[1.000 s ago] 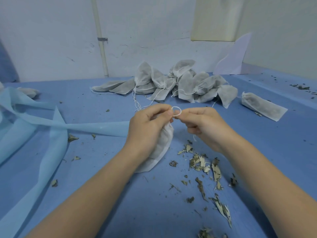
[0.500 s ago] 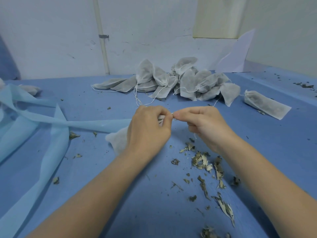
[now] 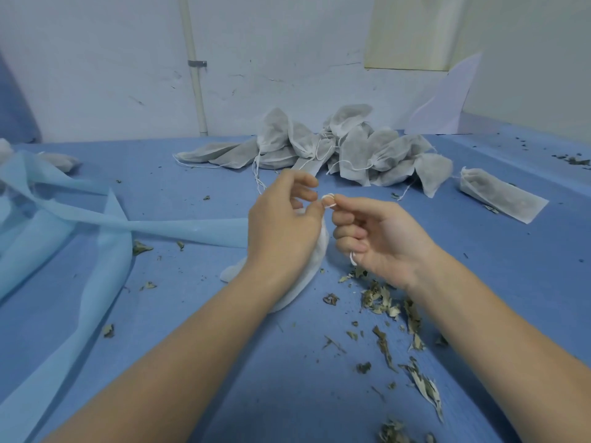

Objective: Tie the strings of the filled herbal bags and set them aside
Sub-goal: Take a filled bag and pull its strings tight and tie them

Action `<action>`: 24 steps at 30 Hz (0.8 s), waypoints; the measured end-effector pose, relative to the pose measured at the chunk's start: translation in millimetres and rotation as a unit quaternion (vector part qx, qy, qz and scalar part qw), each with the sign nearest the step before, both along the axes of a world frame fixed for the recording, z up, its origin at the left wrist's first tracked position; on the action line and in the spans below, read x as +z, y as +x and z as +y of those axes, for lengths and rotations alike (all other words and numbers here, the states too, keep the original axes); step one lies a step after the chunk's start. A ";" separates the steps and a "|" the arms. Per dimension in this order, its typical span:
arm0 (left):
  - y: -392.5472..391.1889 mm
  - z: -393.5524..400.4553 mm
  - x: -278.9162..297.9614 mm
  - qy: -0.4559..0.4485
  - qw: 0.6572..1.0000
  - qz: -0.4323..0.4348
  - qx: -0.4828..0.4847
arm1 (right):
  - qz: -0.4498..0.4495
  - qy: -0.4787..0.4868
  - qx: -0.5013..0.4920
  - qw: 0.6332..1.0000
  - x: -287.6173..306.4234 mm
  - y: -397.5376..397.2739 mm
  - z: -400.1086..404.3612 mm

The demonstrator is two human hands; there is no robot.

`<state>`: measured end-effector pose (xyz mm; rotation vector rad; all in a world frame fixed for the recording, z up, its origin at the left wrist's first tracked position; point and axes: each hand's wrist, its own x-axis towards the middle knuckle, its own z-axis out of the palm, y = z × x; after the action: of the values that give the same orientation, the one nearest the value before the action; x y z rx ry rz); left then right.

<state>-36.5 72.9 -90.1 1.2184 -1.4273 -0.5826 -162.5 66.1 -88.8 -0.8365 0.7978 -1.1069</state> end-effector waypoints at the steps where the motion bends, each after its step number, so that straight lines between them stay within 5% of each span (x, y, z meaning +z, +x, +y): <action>1: 0.0 2.9 -0.7 -0.038 0.999 -0.020 0.013 | -0.002 0.002 -0.006 1.000 0.8 -0.5 -0.1; 9: 2.9 3.4 -1.0 -0.145 0.974 -0.157 0.082 | -0.015 0.007 -0.041 0.999 1.2 -3.5 -1.6; 15: 0.5 2.9 -8.1 -0.218 0.932 -0.261 0.123 | 0.174 -0.095 -0.138 0.970 -2.5 -6.7 -2.1; 24: -0.8 -2.7 0.6 0.012 0.992 -0.121 0.022 | 0.179 -0.194 -0.114 0.958 -5.9 4.7 1.4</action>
<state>-37.4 70.2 -89.6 1.3716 -1.5939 -0.4324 -157.8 67.5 -94.8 -1.3261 1.0129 -1.3621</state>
